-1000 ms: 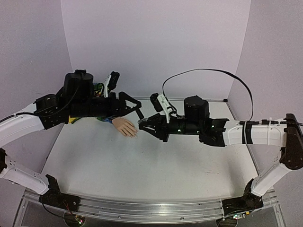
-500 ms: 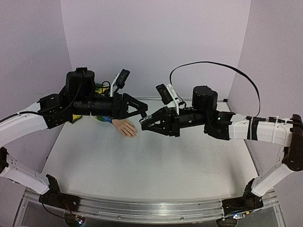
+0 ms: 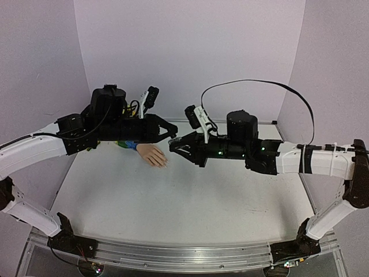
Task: Paint the nails
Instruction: Unscrew the cap of the nail polish bottle.
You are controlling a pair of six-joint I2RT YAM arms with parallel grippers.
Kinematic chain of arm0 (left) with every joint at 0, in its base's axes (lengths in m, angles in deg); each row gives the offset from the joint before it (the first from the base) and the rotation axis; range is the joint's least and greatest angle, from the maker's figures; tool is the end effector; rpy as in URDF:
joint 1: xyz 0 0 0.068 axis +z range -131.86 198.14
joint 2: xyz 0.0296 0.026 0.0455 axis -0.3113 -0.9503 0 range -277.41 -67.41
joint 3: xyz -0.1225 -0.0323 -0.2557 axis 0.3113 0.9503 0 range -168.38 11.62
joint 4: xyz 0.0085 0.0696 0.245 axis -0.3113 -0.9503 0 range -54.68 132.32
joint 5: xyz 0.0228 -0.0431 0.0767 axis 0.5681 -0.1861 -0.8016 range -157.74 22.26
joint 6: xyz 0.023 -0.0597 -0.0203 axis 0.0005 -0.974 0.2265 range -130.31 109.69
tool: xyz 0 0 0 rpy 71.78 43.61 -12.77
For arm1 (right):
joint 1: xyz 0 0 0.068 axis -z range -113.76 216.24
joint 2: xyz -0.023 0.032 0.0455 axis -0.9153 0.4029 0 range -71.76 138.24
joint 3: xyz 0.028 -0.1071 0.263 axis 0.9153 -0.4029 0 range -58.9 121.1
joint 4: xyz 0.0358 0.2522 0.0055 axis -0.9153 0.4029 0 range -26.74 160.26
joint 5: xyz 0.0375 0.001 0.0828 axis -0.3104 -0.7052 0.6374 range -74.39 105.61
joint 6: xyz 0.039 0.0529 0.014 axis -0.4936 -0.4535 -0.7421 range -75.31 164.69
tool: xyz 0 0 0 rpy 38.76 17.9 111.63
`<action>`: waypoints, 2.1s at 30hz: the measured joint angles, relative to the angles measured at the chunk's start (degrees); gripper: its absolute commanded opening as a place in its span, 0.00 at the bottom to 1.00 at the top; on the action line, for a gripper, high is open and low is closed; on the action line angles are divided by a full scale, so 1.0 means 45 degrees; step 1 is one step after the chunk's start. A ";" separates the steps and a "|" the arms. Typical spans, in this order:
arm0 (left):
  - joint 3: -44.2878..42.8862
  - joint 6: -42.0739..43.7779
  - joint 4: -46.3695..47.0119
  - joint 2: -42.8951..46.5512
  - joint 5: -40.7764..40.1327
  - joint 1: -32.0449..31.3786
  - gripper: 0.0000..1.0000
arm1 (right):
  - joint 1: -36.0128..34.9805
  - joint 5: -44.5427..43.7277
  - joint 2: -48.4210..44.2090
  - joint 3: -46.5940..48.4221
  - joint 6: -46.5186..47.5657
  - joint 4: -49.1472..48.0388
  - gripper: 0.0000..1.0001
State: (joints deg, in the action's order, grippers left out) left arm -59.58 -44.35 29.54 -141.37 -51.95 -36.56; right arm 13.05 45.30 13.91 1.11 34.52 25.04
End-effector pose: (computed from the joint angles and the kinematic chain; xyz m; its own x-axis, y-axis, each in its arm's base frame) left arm 0.1644 -0.2573 0.3945 -0.6527 -0.0105 -0.7575 0.6896 0.4057 -0.5998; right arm 0.1926 0.3019 0.3668 -0.0458 0.1949 -0.9798 -0.9927 0.1006 0.0664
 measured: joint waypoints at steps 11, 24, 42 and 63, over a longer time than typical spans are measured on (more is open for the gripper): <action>-0.0826 -0.1807 -0.1870 -0.1549 -0.3322 -0.0063 0.21 | -0.2186 -0.9957 0.1433 -0.0121 0.3934 -0.0393 0.00; 0.0874 -0.1384 -0.1180 0.1132 -0.1273 -0.0277 0.84 | 0.1350 0.1064 -0.0097 -0.0942 0.0151 -0.0612 0.00; 0.1088 -0.0685 0.0850 0.0821 0.1452 -0.0277 0.57 | 0.1219 0.6441 0.0627 0.0058 -0.3109 -0.2288 0.00; 0.0675 -0.0461 0.0583 -0.0010 -0.1559 0.0005 0.00 | -0.0865 -0.3755 0.0403 -0.0131 0.0578 -0.0355 0.00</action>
State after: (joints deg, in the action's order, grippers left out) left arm -56.54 -46.43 32.17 -141.41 -58.97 -36.54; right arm 9.16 28.41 15.72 0.52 37.12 23.45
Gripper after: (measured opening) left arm 0.154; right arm 0.175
